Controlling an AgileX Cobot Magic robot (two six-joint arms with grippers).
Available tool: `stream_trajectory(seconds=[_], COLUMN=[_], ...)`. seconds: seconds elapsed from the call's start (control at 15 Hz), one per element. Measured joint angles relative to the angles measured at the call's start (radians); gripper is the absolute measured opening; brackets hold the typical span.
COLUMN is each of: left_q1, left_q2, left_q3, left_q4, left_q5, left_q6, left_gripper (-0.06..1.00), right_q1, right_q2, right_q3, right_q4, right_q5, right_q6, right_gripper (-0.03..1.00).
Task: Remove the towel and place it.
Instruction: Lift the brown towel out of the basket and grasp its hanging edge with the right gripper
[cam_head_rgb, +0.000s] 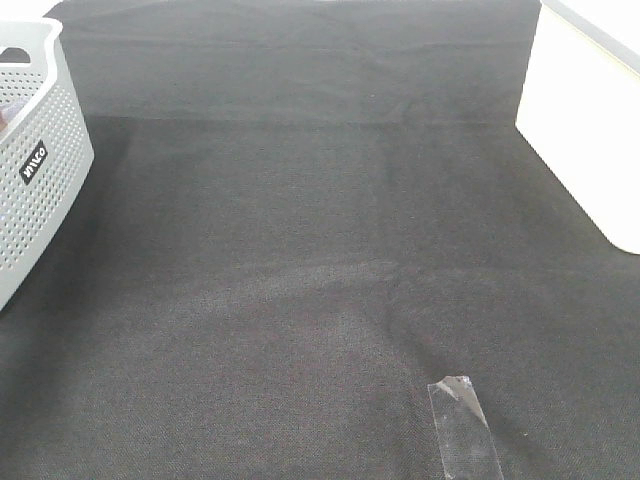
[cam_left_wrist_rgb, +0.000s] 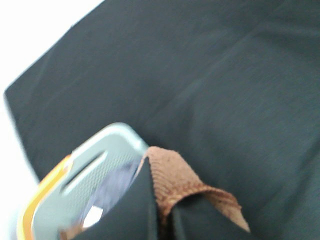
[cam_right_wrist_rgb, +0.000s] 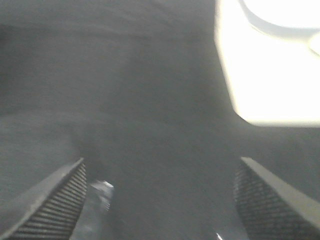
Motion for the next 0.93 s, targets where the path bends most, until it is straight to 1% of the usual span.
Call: stream_trajectory(seconds=[0.07, 0.13, 0.2, 0.27, 0.33, 0.4, 0.47, 0.6, 0.67, 0.8, 0.87, 0.93], left_q1=[-0.044, -0.091, -0.135, -0.185, -0.229, -0.273, -0.308, -0.364, -0.385, -0.433, -0.473, -0.494], left_q2=[-0.014, -0.027, -0.032, -0.035, -0.035, -0.035, -0.035, -0.035, -0.035, -0.035, -0.035, -0.035], left_q3=[0.0, -0.002, -0.001, -0.001, -0.001, -0.001, -0.001, -0.001, -0.001, -0.001, -0.001, -0.001], left_q4=[-0.001, -0.001, -0.001, -0.001, -0.001, -0.001, -0.001, -0.001, -0.001, -0.001, 0.001, 0.004], left_q5=[-0.001, -0.001, -0.001, 0.006, 0.015, 0.029, 0.032, 0.035, 0.037, 0.039, 0.039, 0.039], left_q6=[0.0, 0.0, 0.0, 0.0, 0.0, 0.0, 0.0, 0.0, 0.0, 0.0, 0.0, 0.0], left_gripper=[0.0, 0.0, 0.0, 0.0, 0.0, 0.0, 0.0, 0.0, 0.0, 0.0, 0.0, 0.0], right_q1=[0.0, 0.0, 0.0, 0.0, 0.0, 0.0, 0.0, 0.0, 0.0, 0.003, 0.054, 0.118], right_q2=[0.051, 0.118, 0.186, 0.268, 0.346, 0.439, 0.528, 0.712, 0.791, 0.946, 1.061, 1.138], right_q3=[0.0, 0.0, 0.0, 0.0, 0.0, 0.0, 0.0, 0.0, 0.0, 0.0, 0.0, 0.0], right_q4=[0.094, 0.197, 0.315, 0.459, 0.595, 0.743, 0.859, 1.039, 1.112, 1.258, 1.393, 1.465], right_q5=[-0.042, -0.07, -0.091, -0.103, -0.105, -0.106, -0.097, -0.075, -0.074, -0.065, -0.044, -0.038], right_q6=[-0.079, -0.181, -0.323, -0.47, -0.639, -0.784, -0.931, -1.174, -1.29, -1.466, -1.583, -1.655], right_gripper=[0.74, 0.74, 0.74, 0.74, 0.74, 0.74, 0.74, 0.74, 0.77, 0.81, 0.82, 0.82])
